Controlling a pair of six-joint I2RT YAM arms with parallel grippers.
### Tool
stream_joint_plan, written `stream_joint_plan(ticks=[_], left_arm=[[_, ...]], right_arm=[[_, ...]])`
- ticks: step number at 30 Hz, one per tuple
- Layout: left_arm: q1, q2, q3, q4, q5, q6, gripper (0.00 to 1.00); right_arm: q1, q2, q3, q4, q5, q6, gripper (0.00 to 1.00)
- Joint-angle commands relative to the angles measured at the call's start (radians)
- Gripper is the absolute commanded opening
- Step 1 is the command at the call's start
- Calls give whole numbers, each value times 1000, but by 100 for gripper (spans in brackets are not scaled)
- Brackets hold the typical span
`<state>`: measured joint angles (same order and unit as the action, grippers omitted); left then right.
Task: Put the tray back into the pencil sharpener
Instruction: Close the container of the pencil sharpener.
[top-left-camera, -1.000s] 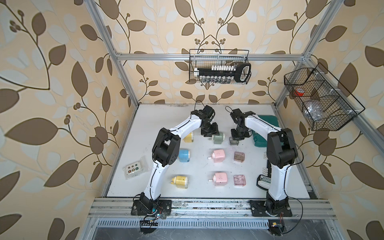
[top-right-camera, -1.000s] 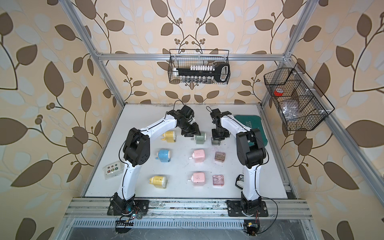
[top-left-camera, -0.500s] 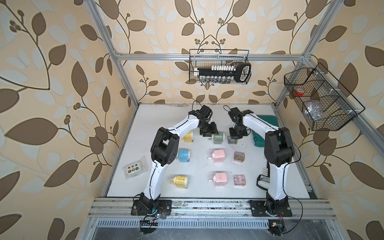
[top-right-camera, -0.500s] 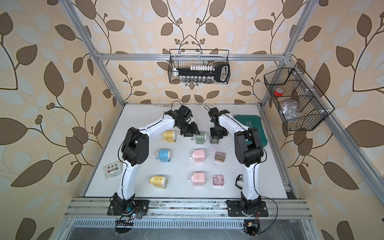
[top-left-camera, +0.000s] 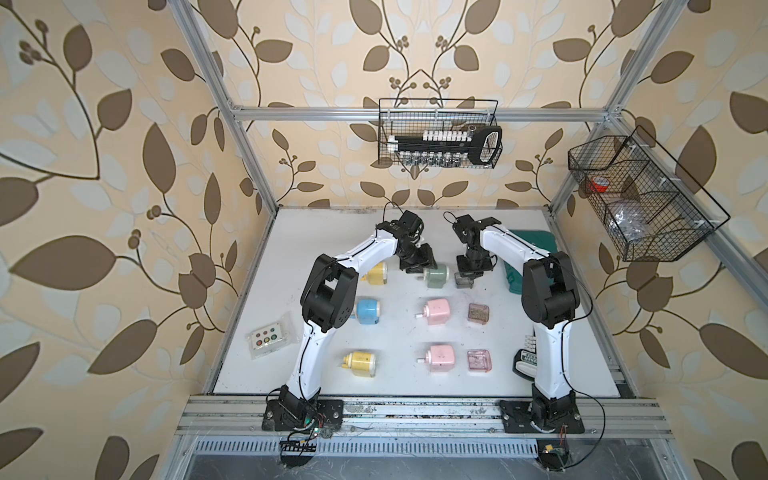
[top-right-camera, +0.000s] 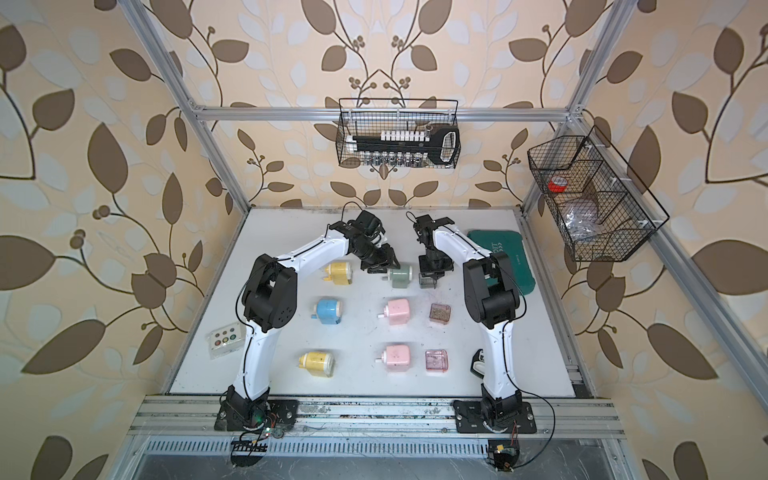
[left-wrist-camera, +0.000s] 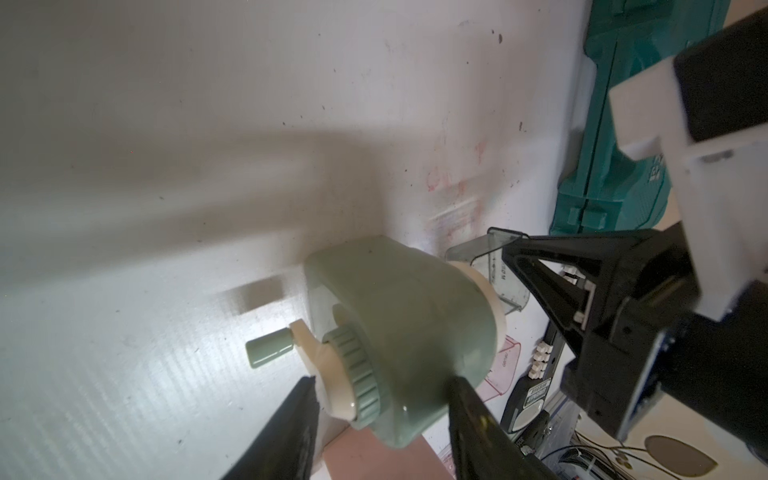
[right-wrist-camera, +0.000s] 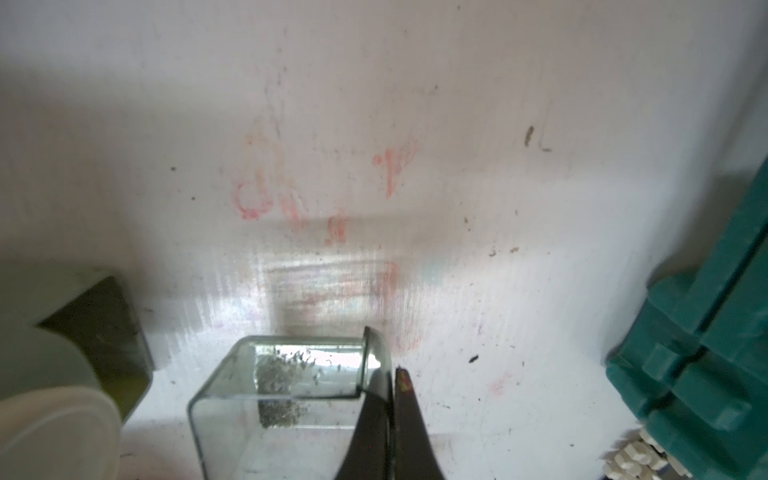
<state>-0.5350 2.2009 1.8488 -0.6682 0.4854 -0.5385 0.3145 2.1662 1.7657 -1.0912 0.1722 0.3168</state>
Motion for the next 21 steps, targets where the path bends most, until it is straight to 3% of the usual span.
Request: stream_joint_plan(ticks=[1,21], left_arm=[[9,-10,-46,-60,-53,-1,52],[9,-5,-63,-56,-50,-3,51]], right_arm=[[13,42,49,-47,23,22,0],[40,123,138,-92,23,56,0]])
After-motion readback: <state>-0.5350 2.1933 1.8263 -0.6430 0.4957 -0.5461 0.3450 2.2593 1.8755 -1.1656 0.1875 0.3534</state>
